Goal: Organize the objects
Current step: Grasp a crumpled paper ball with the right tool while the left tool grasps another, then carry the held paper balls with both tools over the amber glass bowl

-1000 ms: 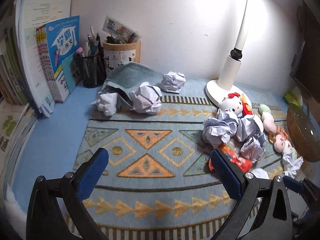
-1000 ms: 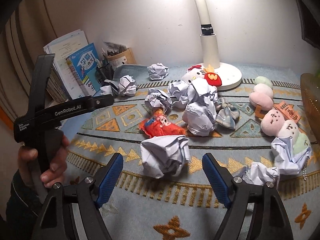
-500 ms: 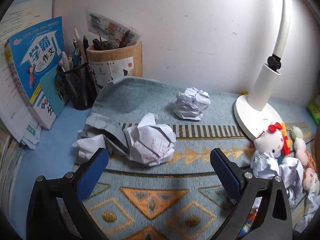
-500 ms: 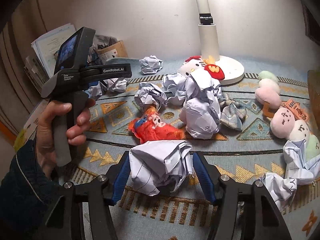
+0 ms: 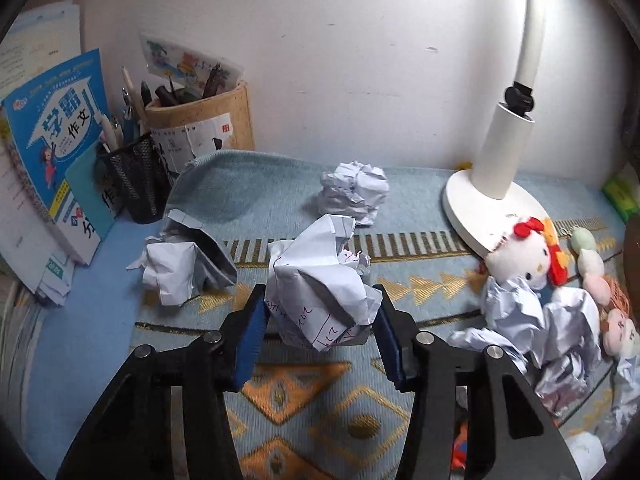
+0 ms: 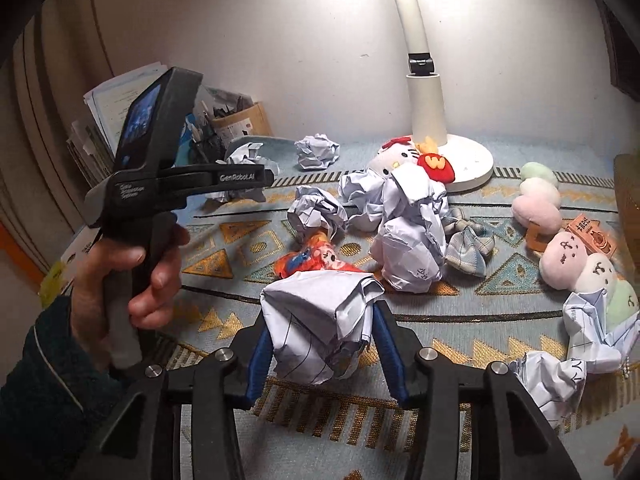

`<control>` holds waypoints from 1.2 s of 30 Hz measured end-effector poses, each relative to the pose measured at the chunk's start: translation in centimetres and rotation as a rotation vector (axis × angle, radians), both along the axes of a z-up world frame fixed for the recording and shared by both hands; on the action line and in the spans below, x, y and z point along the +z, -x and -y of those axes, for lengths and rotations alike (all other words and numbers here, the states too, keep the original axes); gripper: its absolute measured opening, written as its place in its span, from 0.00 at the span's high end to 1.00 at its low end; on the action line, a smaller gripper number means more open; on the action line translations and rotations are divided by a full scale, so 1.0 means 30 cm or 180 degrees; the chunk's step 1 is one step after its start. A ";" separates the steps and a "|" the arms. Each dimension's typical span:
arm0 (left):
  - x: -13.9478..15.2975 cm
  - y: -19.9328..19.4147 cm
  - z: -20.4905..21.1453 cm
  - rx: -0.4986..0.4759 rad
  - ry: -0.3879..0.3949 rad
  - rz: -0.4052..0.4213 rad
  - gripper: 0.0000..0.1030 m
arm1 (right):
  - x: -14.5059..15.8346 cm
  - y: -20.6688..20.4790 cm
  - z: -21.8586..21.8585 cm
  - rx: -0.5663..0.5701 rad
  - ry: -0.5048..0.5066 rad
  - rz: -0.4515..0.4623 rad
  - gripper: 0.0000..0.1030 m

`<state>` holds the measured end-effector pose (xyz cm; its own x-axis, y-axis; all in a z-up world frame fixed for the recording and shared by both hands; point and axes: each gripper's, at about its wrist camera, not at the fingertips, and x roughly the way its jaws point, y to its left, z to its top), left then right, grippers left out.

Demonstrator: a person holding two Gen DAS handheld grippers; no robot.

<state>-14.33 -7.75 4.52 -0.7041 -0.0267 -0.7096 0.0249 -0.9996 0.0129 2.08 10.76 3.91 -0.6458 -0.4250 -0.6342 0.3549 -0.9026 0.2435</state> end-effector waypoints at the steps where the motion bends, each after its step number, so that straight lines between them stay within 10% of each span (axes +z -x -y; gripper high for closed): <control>1: 0.013 -0.036 -0.009 -0.0025 -0.0017 -0.0020 0.54 | 0.006 -0.003 -0.005 -0.0020 -0.0002 -0.0025 0.55; 19: -0.062 -0.727 -0.150 -0.0038 -0.0467 0.0232 0.54 | -0.007 -0.208 -0.102 0.0205 -0.0426 0.0332 0.54; 26: -0.084 -0.814 -0.200 -0.0054 -0.0401 0.0258 0.54 | -0.050 -0.235 -0.157 0.0209 -0.0168 0.0663 0.32; 36: -0.087 -0.851 -0.225 -0.0112 -0.0452 0.0225 0.54 | -0.039 -0.252 -0.157 0.0204 -0.0080 0.0651 0.32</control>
